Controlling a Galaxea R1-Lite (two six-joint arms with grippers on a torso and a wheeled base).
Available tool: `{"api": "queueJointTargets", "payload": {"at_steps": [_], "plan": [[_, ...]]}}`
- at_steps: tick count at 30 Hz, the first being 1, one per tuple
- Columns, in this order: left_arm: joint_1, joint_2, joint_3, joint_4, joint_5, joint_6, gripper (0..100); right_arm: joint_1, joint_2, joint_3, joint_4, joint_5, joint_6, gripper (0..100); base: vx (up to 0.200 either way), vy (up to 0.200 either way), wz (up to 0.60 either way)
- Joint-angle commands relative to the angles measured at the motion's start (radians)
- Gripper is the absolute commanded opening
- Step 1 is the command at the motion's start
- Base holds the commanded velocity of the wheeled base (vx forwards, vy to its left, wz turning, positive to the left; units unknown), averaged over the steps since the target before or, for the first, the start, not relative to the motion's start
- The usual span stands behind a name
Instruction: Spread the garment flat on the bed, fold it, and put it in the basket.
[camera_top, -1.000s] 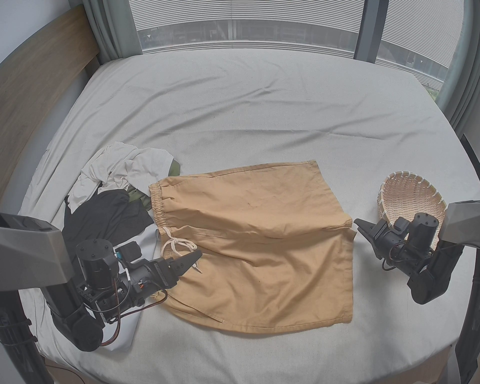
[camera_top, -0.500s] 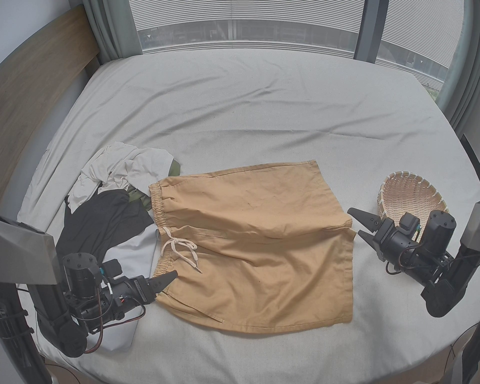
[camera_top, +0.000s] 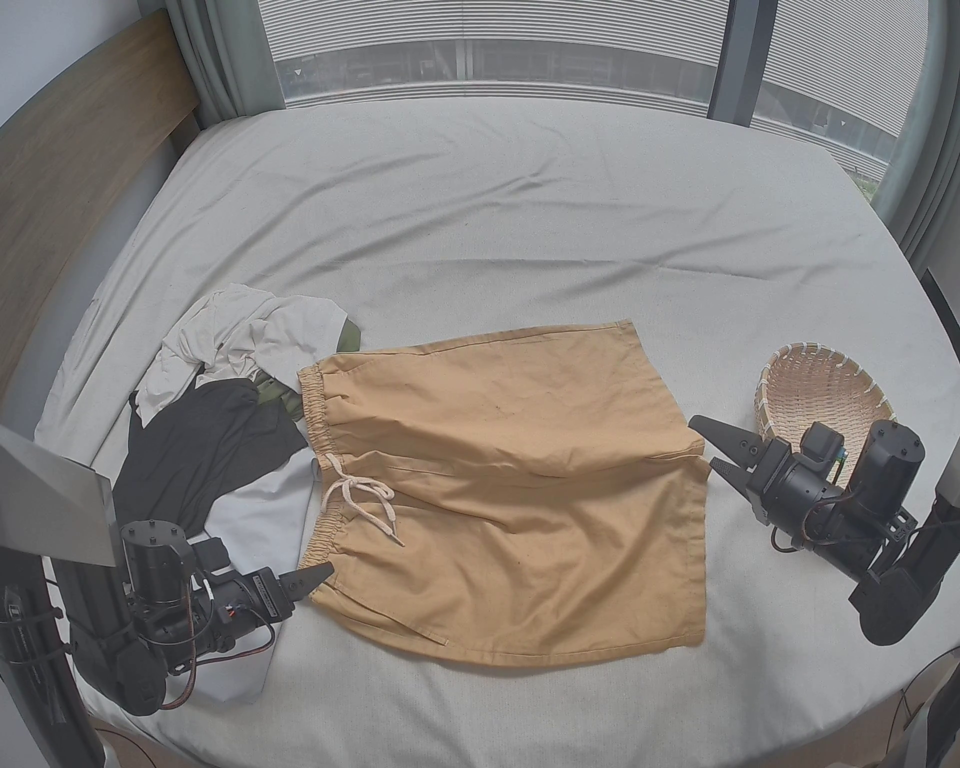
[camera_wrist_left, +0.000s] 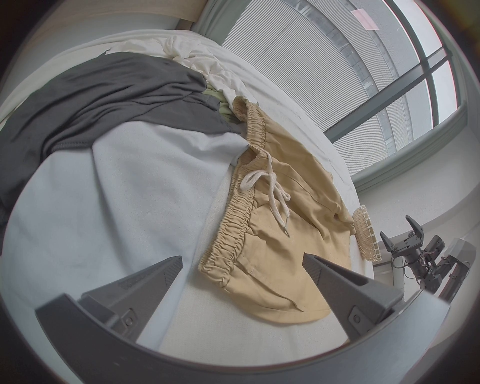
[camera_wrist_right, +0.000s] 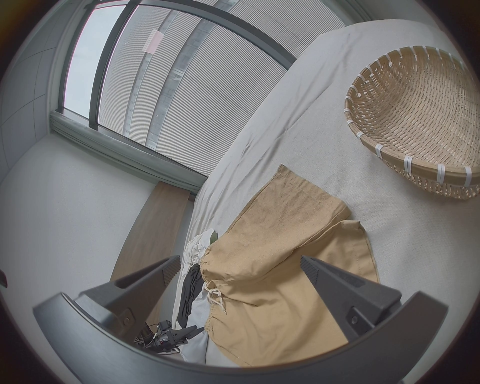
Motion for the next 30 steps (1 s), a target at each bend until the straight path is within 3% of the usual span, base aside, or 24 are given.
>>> {"api": "queueJointTargets", "payload": {"at_steps": [1, 17, 18, 25, 30], "plan": [[-0.005, 0.017, -0.006, 0.0, -0.015, -0.001, 100, 0.003, 0.013, 0.0, -0.001, -0.015, 0.001, 100, 0.0, 0.0, 0.0], [-0.001, 0.096, -0.07, -0.002, -0.016, -0.003, 100, 0.006, 0.015, 0.006, -0.001, -0.035, -0.013, 100, 0.0, 0.0, 0.0], [-0.001, 0.098, -0.073, -0.002, -0.016, -0.003, 0, 0.006, 0.015, 0.008, -0.001, -0.035, -0.013, 100, 0.0, 0.0, 0.0], [0.001, 0.13, -0.095, -0.002, -0.016, -0.006, 0, 0.003, 0.015, 0.025, -0.001, -0.037, -0.016, 100, 0.0, 0.0, 0.0], [0.002, 0.129, -0.092, -0.002, -0.016, -0.006, 0, -0.008, 0.04, 0.09, -0.001, -0.035, -0.093, 100, 0.0, 0.0, 0.0]]}}
